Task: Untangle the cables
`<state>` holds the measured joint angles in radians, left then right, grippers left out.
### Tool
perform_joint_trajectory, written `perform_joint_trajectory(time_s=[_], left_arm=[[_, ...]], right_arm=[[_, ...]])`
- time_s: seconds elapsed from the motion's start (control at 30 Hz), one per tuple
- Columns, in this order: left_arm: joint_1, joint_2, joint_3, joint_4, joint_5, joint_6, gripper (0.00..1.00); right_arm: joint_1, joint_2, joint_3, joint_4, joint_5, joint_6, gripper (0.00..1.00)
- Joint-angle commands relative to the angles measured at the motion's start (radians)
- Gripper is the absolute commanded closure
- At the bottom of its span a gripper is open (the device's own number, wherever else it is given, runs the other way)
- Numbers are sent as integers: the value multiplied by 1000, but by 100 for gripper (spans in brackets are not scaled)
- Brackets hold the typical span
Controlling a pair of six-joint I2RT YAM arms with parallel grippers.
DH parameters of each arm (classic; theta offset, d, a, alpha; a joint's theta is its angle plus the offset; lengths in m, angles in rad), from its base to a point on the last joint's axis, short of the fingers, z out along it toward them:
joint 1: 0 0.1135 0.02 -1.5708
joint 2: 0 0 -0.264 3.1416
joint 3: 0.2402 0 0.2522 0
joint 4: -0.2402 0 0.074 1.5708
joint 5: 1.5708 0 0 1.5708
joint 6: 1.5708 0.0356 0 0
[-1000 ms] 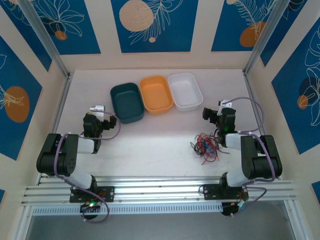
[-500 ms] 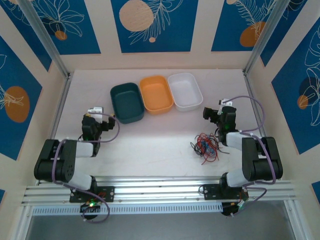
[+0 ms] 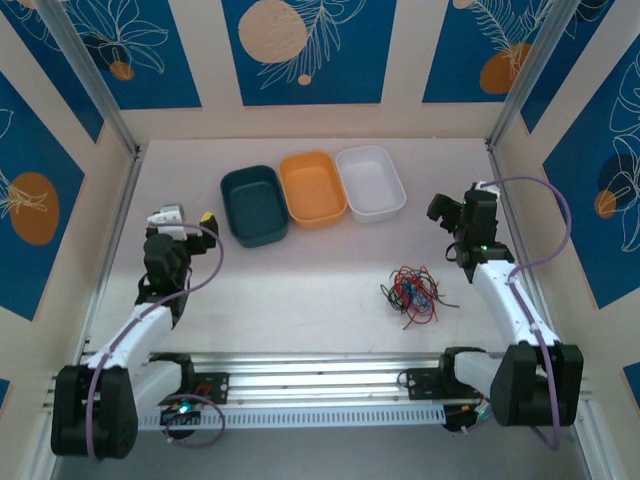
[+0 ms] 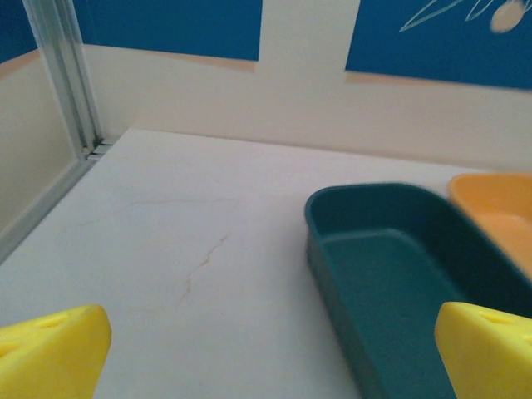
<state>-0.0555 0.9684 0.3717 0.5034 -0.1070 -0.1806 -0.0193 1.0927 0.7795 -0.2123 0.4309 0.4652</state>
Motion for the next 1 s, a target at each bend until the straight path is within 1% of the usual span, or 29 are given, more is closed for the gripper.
perform_joint_trajectory(time_s=[0.0,0.07,0.13,0.27,0.37,0.5,0.6,0.7,0.8,0.87,0.97], left_arm=[[-52,-60,47,-188,83,-126,0],[-125,-94,48,-227,53,-151,0],[-224,-111,39,-239,20,-176,0],[-422,-90,32,-243,-64,-238,0],[-497,-46,27,-197,-84,-308,0],[-529,25,25,-102,-94,-362,0],[-541,71,42,-52,-100,-365,0],[-548,109,68,-32,-77,-342,0],[-560,148,79,-12,-64,-312,0],[-563,168,81,4,-51,-306,0],[-563,192,85,29,-14,-296,0]], right_arm=[[24,-39,57,-419,8,177,0],[55,-66,64,-512,-31,228,3],[89,-90,56,-568,-57,269,6],[179,-120,32,-668,-78,357,13],[256,-122,15,-722,-91,413,19],[341,-117,-13,-778,-100,485,24],[368,-117,-41,-810,-125,533,28],[383,-117,-68,-819,-130,577,28],[380,-108,-102,-756,-152,594,28],[371,-94,-127,-676,-188,590,27],[330,-60,-153,-577,-248,569,28]])
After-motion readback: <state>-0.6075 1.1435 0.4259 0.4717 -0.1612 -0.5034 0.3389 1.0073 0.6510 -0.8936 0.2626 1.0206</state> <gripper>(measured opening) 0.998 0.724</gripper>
